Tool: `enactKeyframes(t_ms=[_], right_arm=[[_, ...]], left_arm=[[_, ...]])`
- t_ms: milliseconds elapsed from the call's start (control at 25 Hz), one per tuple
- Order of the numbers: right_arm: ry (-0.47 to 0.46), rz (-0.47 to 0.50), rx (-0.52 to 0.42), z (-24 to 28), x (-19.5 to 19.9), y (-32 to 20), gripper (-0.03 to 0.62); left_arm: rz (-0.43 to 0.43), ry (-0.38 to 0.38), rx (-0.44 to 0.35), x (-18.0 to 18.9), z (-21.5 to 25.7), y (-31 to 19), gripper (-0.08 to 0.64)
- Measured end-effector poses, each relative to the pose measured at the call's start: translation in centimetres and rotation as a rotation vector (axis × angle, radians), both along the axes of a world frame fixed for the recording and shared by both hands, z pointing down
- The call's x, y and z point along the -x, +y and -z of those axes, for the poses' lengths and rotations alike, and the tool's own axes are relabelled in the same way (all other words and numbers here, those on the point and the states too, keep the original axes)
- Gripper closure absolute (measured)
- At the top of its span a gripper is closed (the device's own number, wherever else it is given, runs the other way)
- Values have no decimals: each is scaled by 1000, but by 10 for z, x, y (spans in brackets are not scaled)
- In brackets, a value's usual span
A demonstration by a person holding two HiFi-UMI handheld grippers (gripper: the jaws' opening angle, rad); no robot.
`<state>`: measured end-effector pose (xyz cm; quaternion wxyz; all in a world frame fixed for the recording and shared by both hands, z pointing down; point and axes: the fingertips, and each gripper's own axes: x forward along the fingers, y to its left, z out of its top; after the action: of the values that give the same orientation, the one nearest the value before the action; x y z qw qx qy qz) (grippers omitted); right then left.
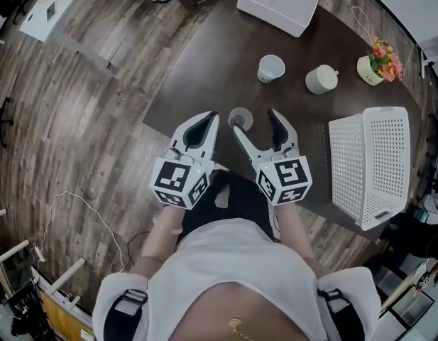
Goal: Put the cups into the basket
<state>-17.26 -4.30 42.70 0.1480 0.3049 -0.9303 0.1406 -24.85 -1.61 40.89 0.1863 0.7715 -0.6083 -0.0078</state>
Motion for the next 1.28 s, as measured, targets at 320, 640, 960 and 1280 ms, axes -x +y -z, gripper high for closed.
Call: enactKeyframes(t_ms=[320, 640, 960, 1280], right_arm=[[217, 84, 50, -74, 25, 3, 239], [299, 77, 83, -112, 31, -8, 241], [314, 57, 64, -116, 30, -6, 255], [258, -66, 49, -80, 4, -3, 255]], left_arm=[[42, 56, 88, 15, -46, 8, 549], [66, 67, 129, 28, -69, 10, 549], [40, 51, 132, 24, -72, 10, 549], [-59, 79, 105, 3, -54, 10, 549]])
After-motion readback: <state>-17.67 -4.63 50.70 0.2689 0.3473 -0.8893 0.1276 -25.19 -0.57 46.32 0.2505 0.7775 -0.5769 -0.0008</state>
